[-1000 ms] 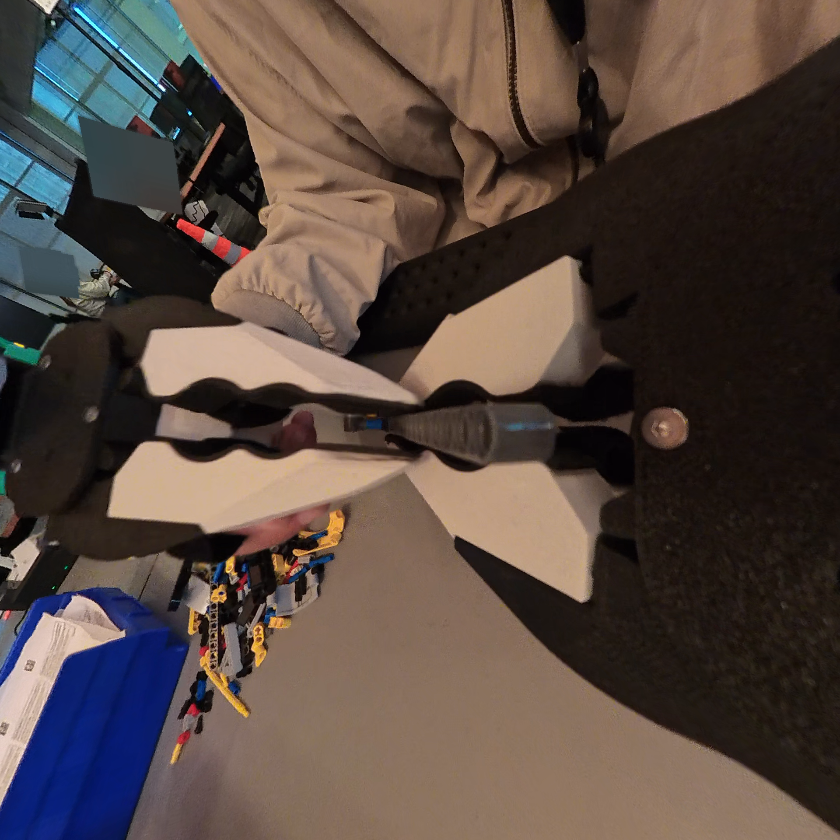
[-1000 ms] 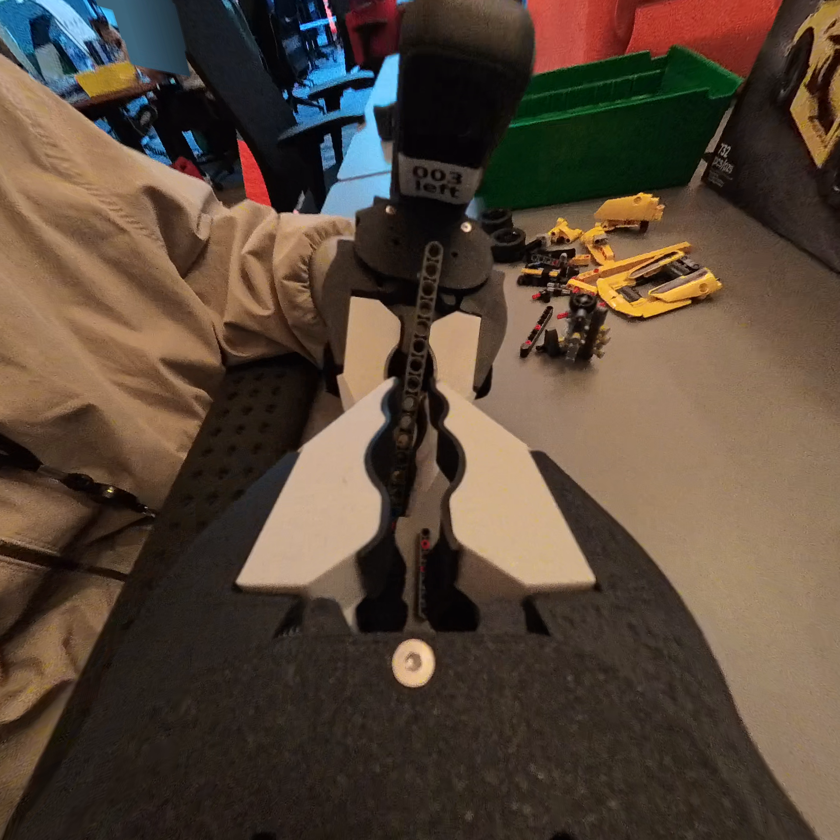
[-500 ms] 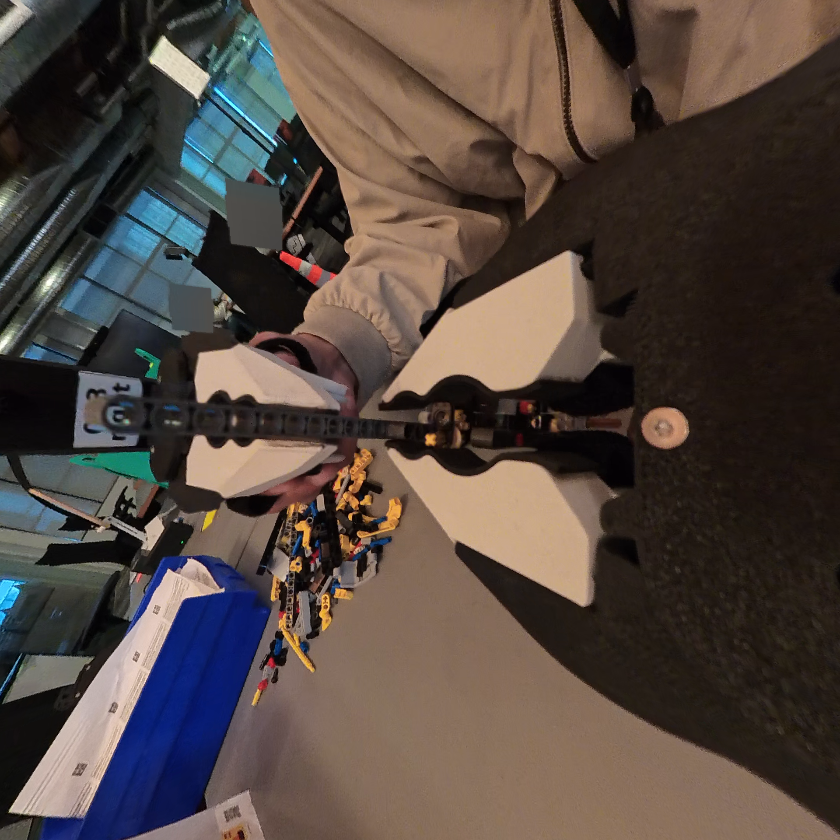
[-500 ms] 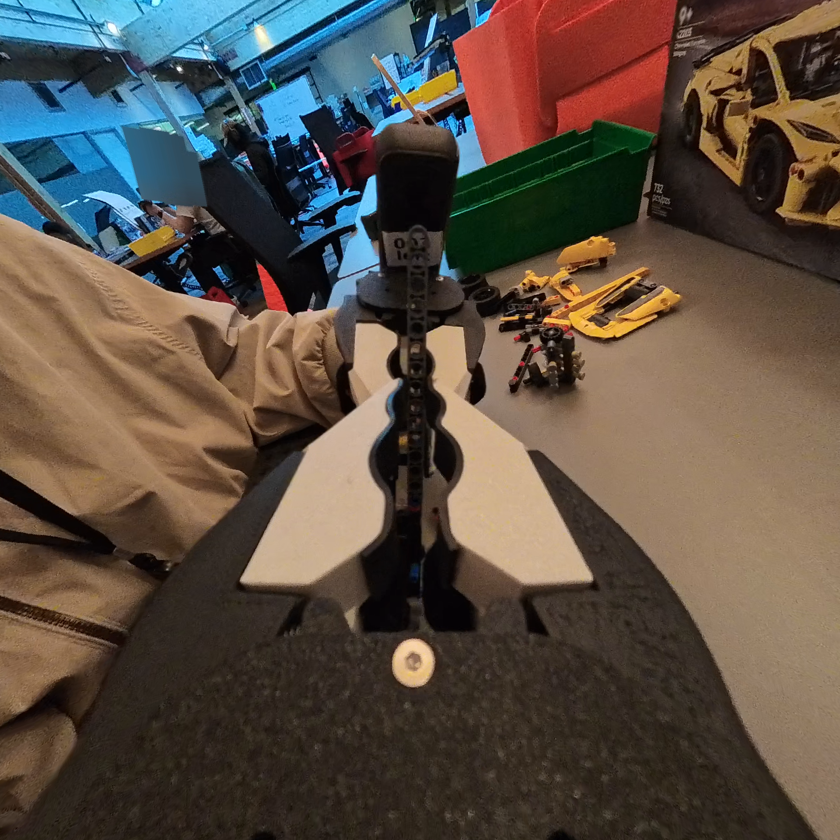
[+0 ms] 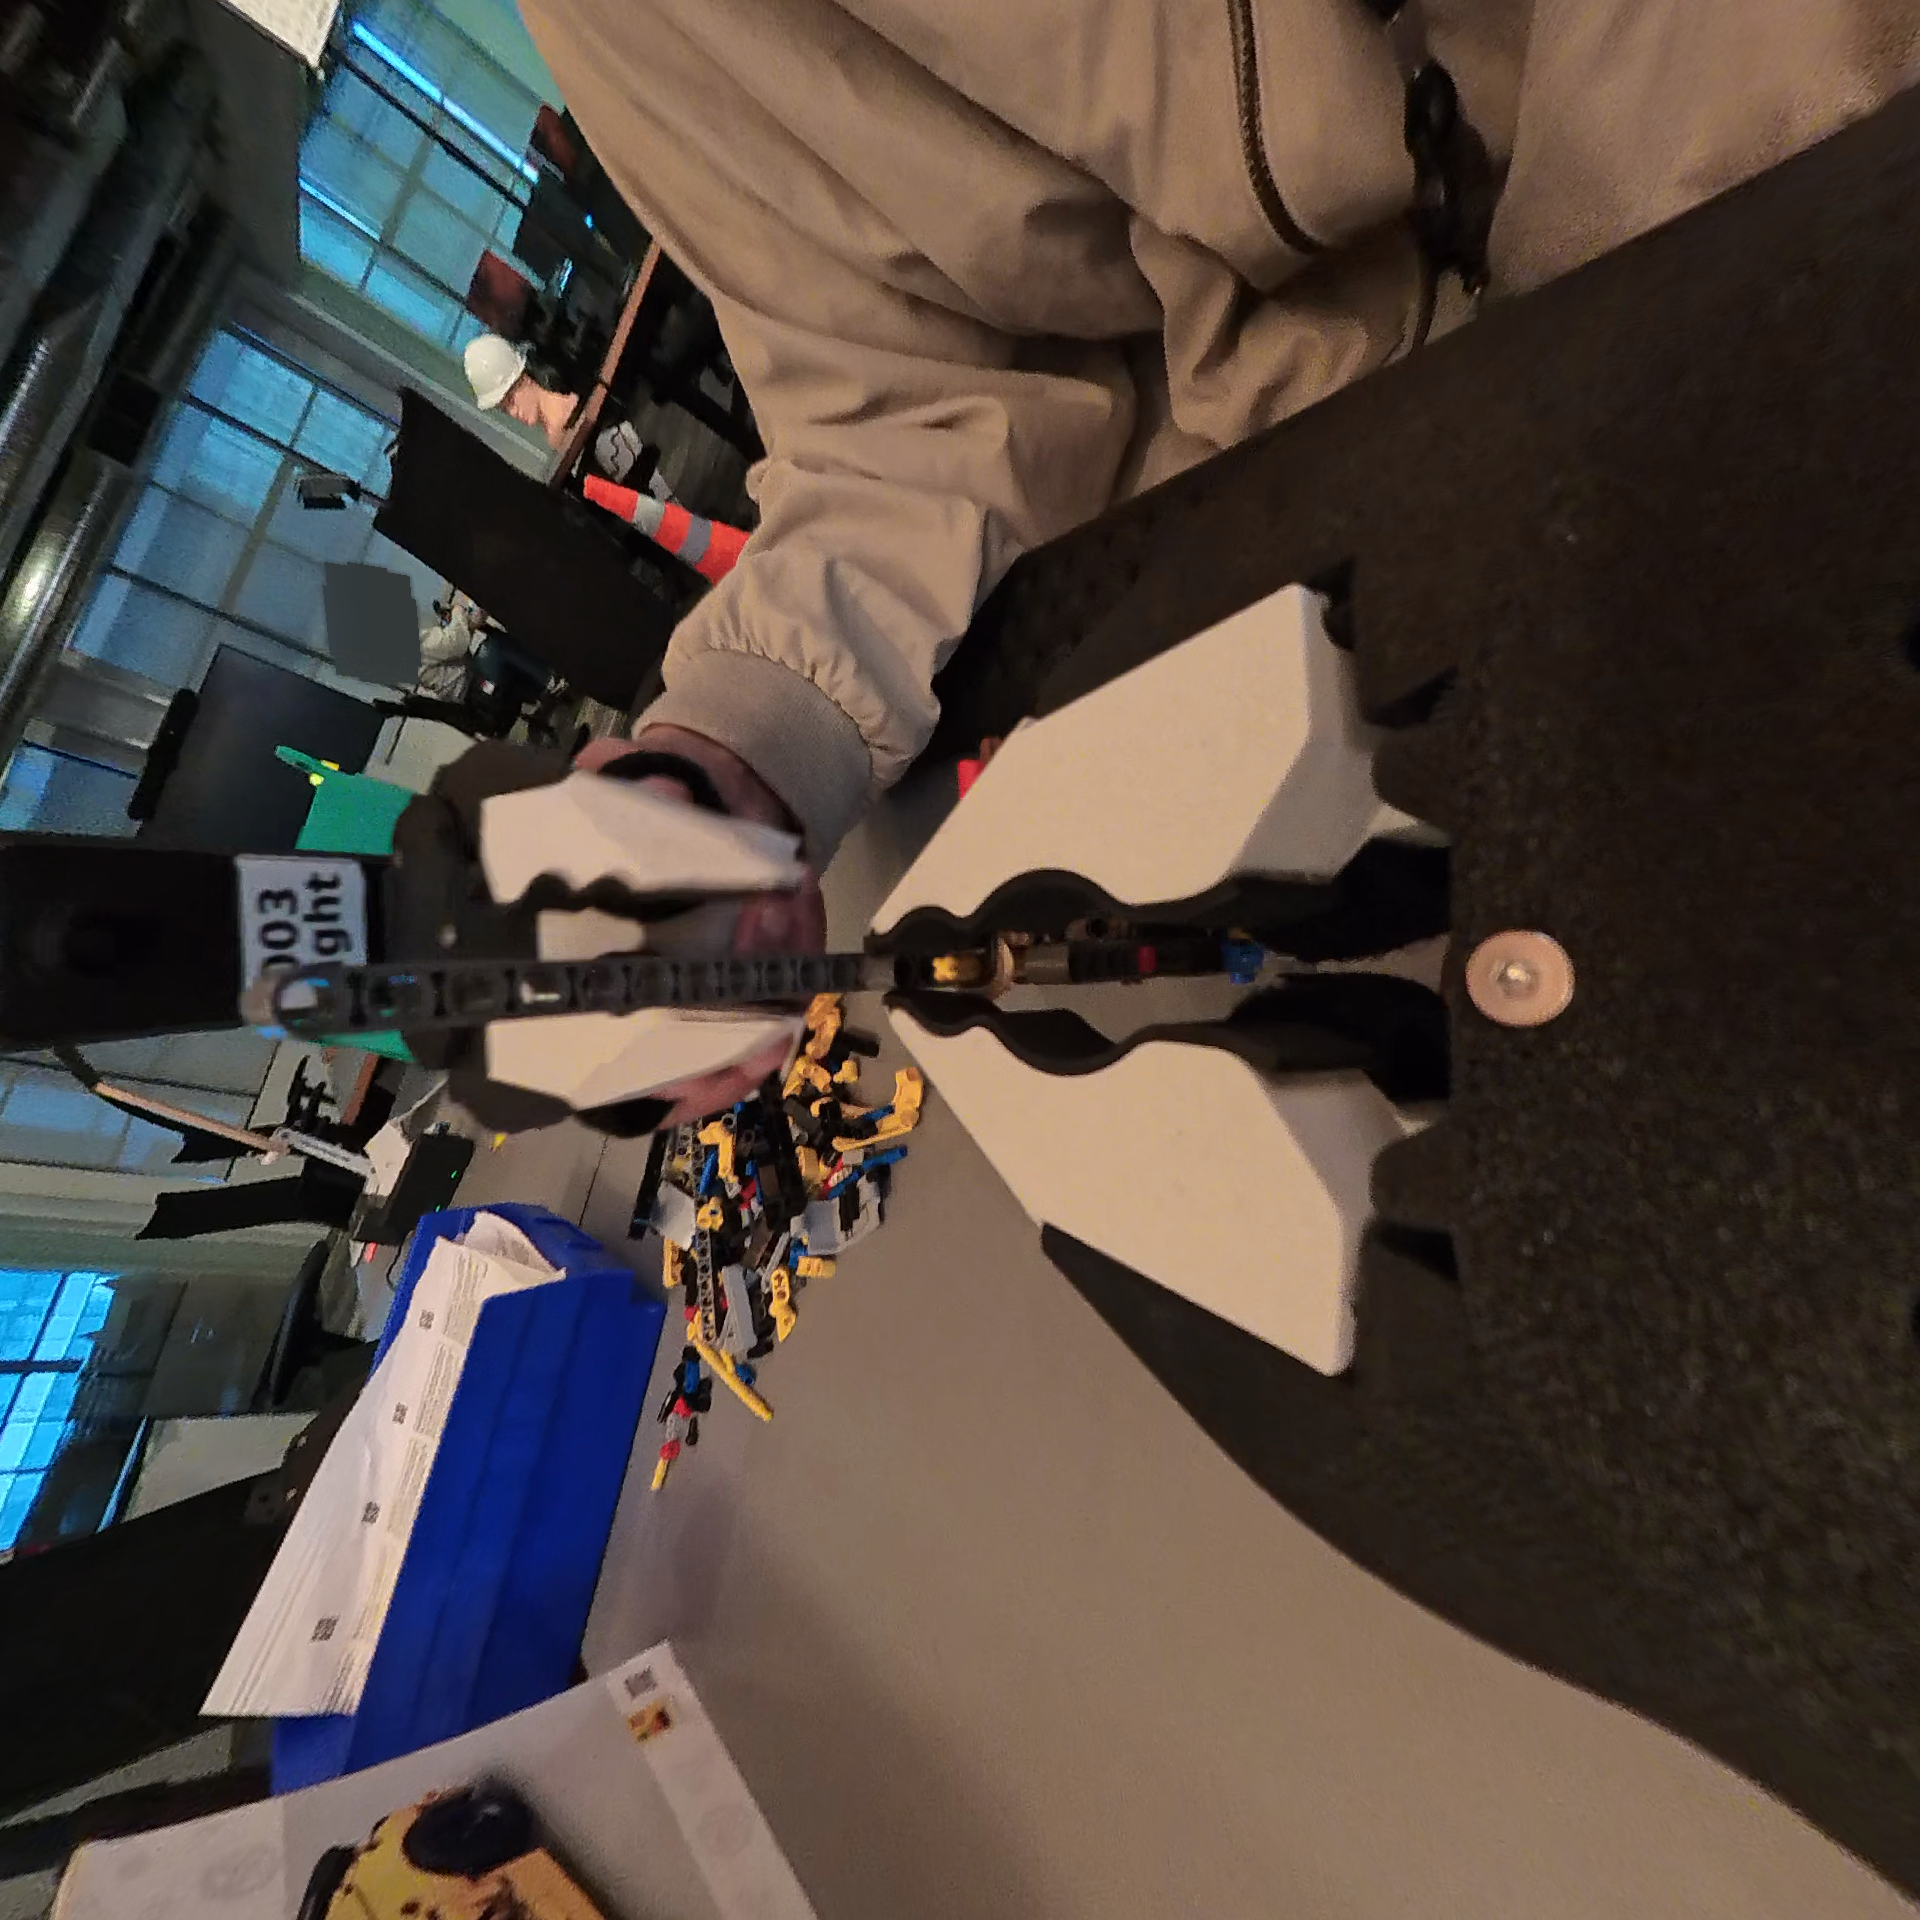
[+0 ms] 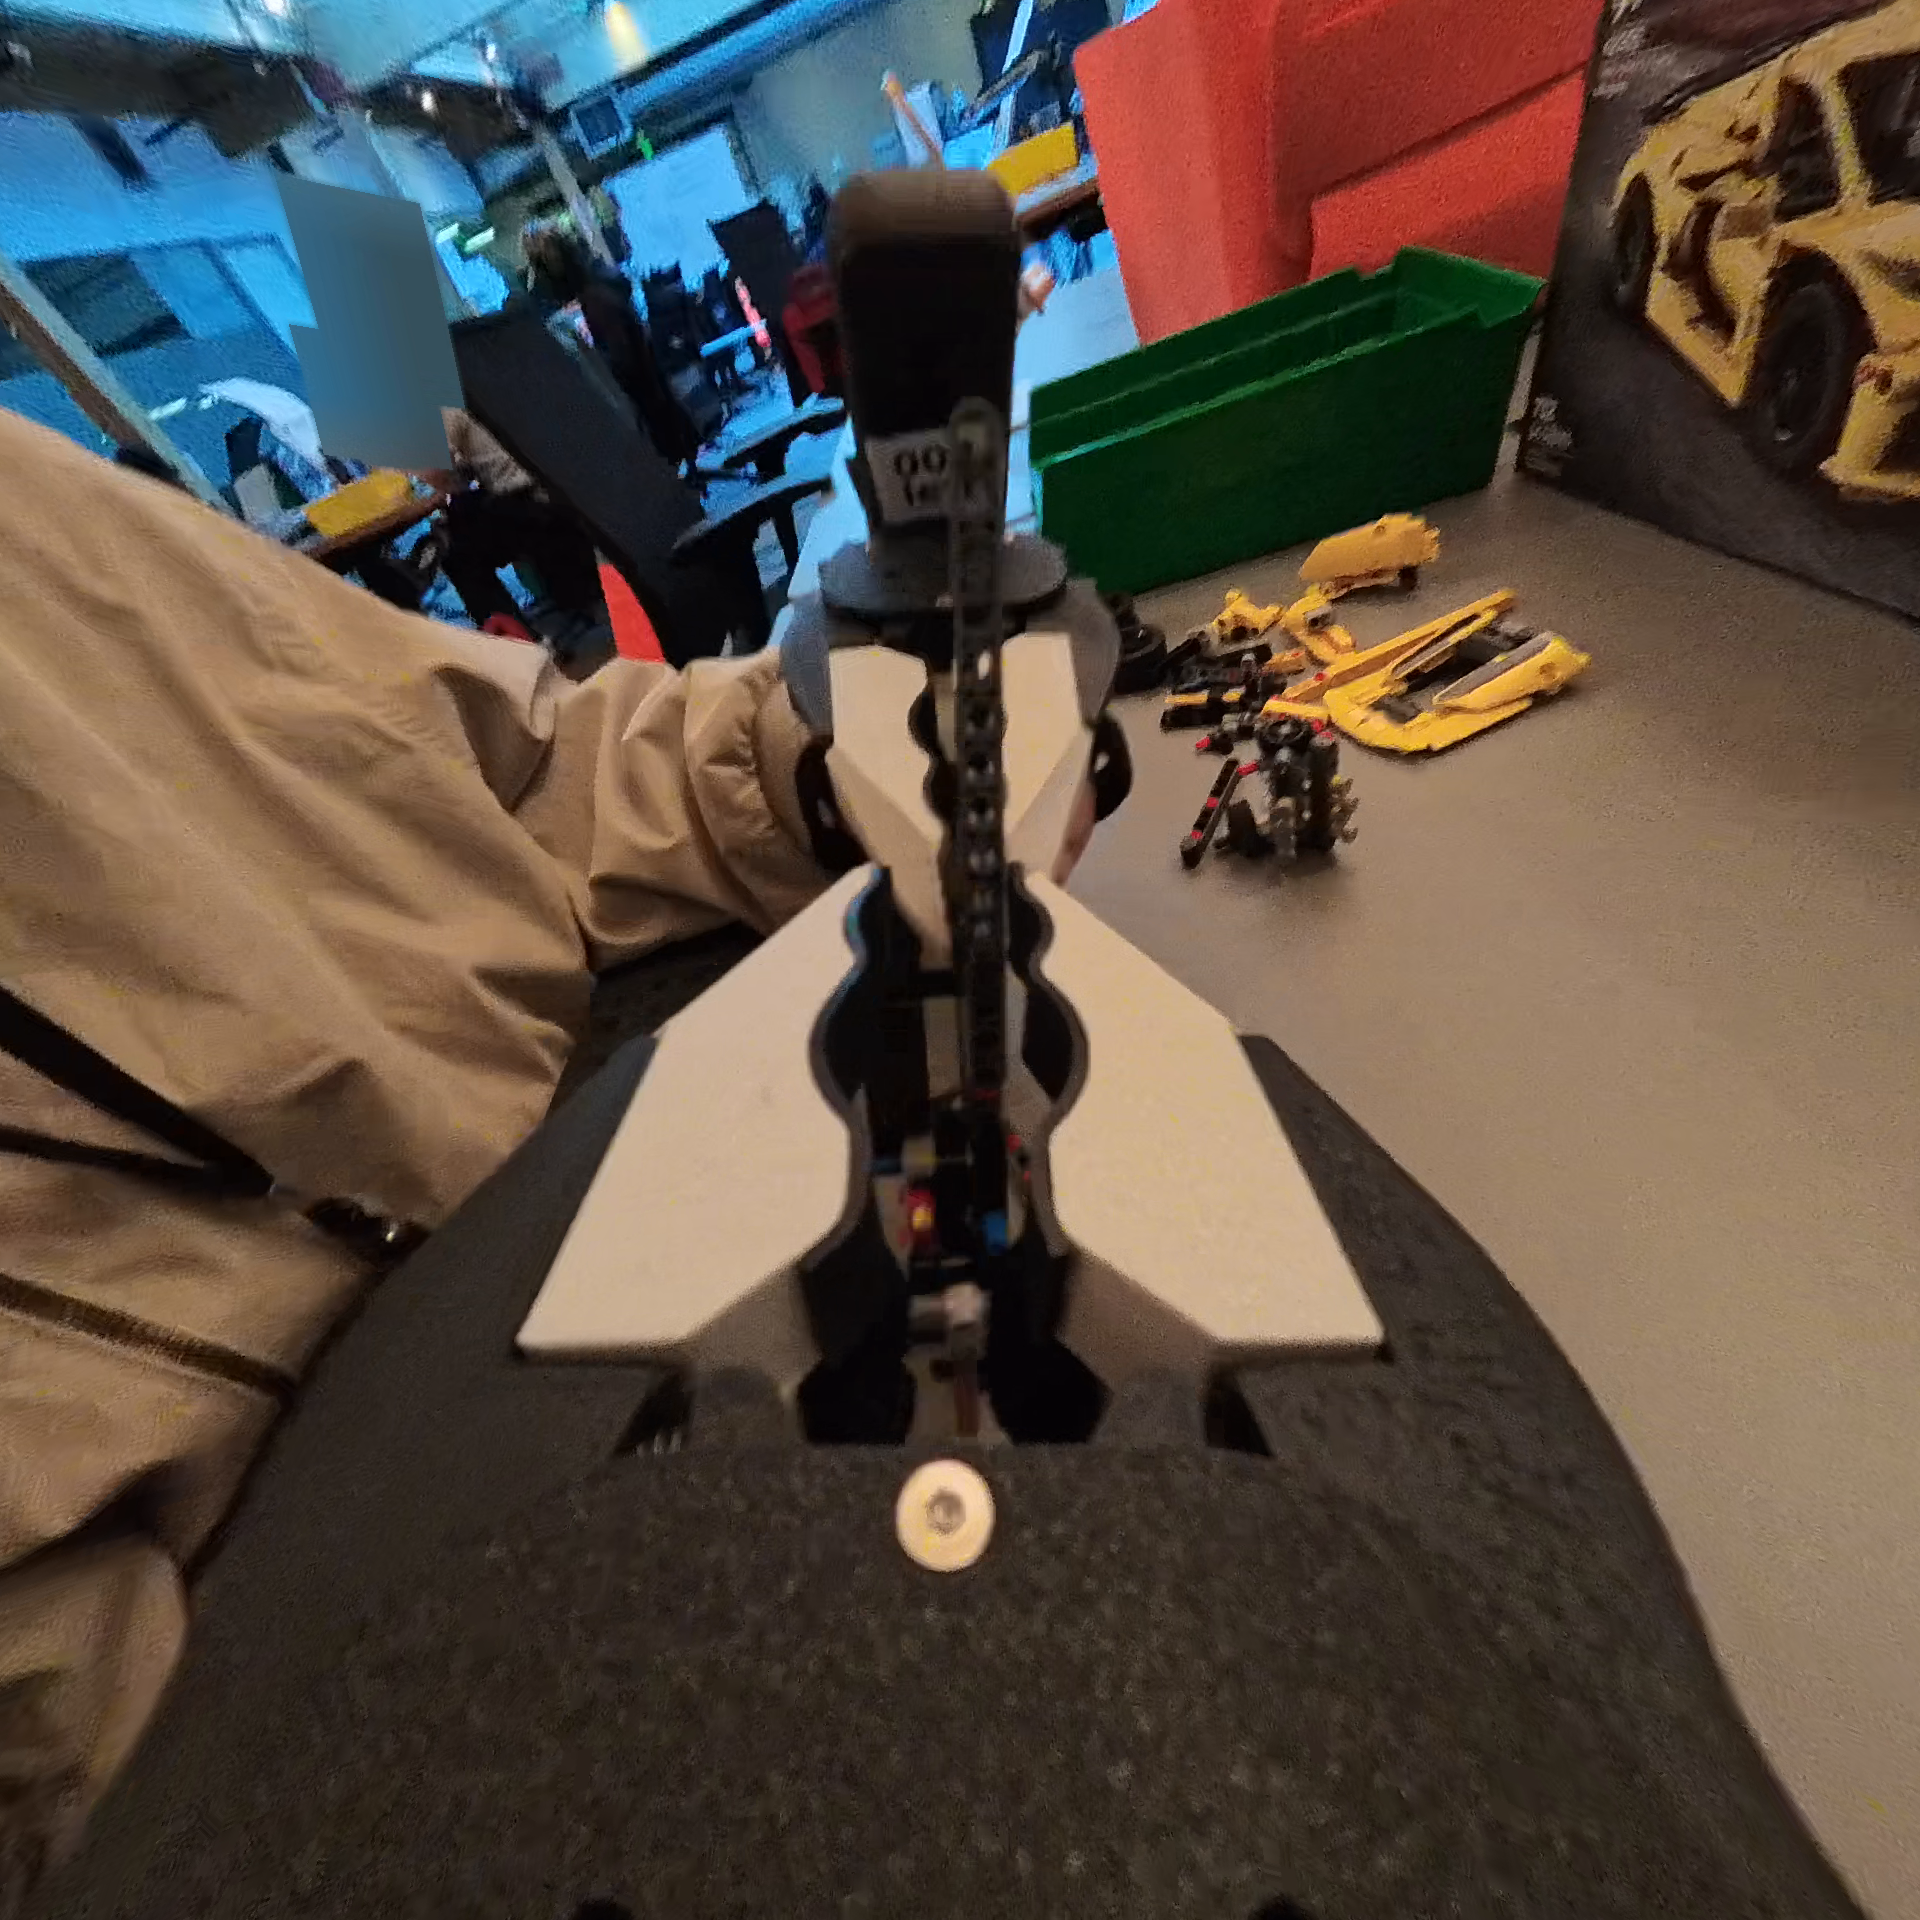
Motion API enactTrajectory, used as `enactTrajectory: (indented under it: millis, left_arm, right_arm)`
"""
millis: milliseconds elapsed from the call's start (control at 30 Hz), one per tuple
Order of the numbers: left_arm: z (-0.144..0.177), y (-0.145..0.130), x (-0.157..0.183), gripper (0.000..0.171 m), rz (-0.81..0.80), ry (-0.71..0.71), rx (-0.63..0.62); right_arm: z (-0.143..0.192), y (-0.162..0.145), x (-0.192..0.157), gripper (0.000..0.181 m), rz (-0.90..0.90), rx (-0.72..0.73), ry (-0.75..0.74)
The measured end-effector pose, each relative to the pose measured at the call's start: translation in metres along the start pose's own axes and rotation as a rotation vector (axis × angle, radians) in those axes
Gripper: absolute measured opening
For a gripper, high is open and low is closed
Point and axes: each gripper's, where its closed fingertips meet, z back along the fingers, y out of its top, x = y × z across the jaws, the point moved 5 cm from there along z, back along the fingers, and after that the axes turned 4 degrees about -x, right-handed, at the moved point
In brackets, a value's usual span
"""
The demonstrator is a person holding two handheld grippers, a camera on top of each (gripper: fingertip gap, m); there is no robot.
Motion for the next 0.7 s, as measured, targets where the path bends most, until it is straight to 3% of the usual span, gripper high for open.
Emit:
enactTrajectory:
  millis: [67, 167, 567, 700]
  left_arm:
    - [0.003, 0.001, -0.001, 0.007, 0.004, -0.007, 0.007]
    - [0.004, -0.001, 0.000, 0.007, 0.006, -0.025, 0.001]
    - [0.007, -0.003, 0.005, 0.008, 0.016, -0.070, -0.007]
    - [0.006, -0.005, 0.010, 0.008, -0.060, -0.061, -0.031]
  right_arm:
    - [-0.003, -0.013, -0.001, 0.024, 0.003, -0.079, 0.010]
    - [-0.004, -0.015, 0.004, 0.006, 0.054, -0.092, -0.037]
    - [-0.009, -0.016, 0.003, 0.006, -0.020, -0.063, 0.081]
    - [-0.011, -0.019, -0.002, 0.006, -0.010, -0.089, 0.106]
